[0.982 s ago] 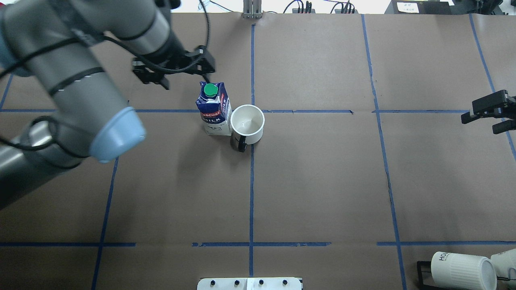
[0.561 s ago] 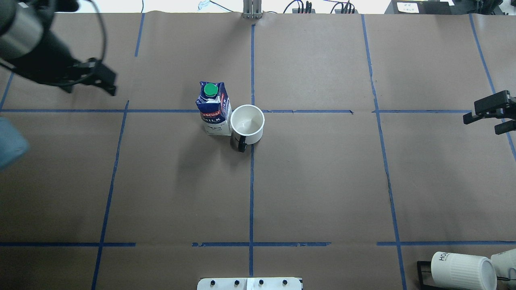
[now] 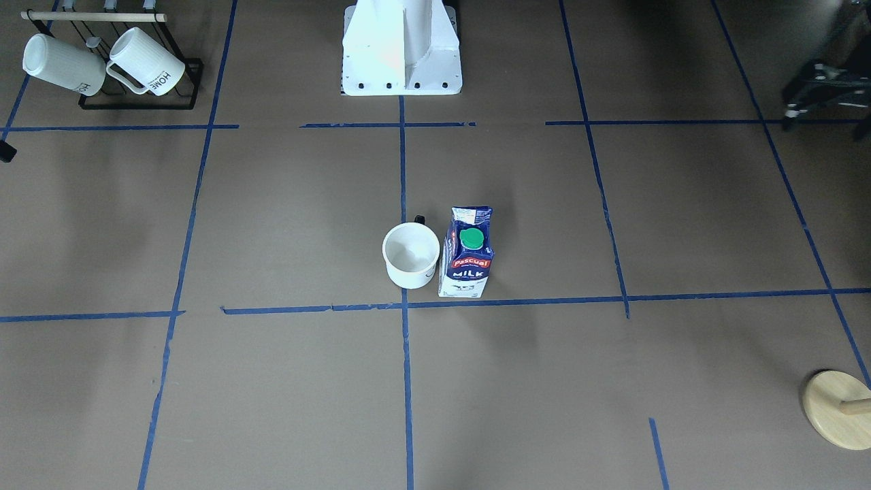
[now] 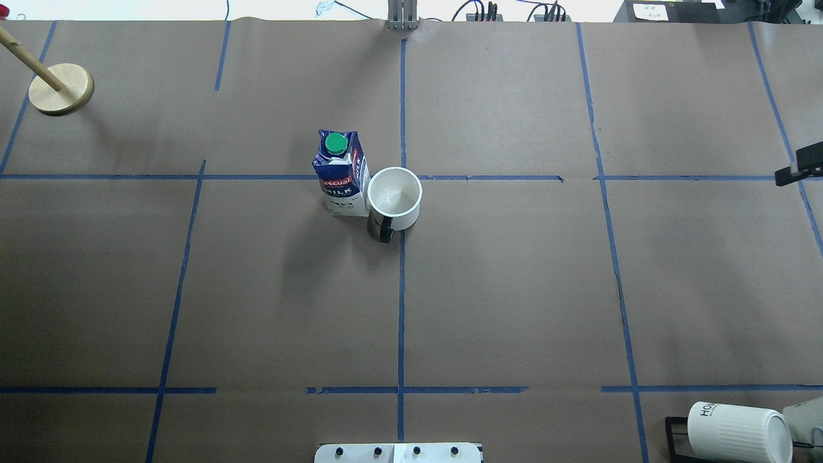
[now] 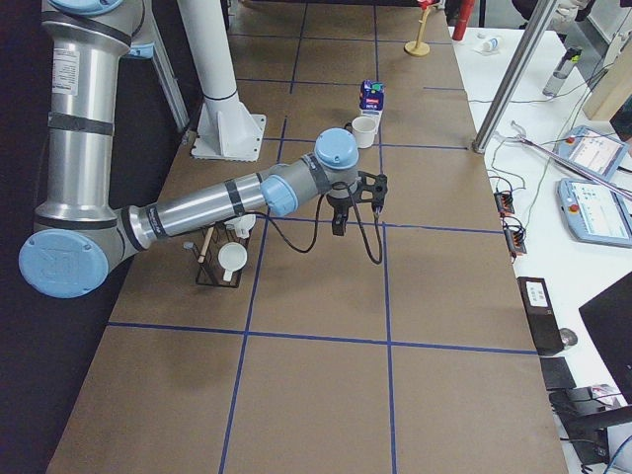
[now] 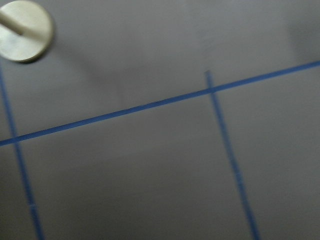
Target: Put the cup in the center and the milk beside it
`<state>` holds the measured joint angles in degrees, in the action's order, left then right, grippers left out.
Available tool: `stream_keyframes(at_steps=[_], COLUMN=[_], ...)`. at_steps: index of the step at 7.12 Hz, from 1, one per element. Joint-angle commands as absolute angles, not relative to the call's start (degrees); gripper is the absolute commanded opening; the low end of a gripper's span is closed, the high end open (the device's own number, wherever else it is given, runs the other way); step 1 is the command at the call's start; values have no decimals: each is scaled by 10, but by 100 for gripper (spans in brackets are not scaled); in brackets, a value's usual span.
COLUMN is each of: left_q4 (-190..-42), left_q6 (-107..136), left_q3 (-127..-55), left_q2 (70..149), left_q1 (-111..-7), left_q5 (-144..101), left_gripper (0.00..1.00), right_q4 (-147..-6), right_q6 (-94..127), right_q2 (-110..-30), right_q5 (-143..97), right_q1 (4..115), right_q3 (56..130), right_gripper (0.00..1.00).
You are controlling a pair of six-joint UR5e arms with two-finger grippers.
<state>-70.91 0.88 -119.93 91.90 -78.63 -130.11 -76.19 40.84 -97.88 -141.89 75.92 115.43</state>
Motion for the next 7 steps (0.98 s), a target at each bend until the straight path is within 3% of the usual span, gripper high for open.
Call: stream_keyframes(at_steps=[1,2,4,7], left_q4=[-714,-711,-742,-758], left_q6=[-183,-182,-184,-106], left_q3=[-1081,-1076,-985,-969], left_q2=[888,886,881,876], left_q1=[-891,-896,-933,-933], left_q5=[-1364,-1354,-1351,-1356], left_gripper=[100,100,100,100], right_q4=[-764,-764,-784,-878], right_q6=[307,250,161,27], right_q2=[-1018,-1038,-1060,-1071], right_q5=[-1415,-1415,-1417,-1408], right_q1=[786,803,833,866], right_q3=[1136,1122,1101,1101], right_gripper=[100,100,100,100])
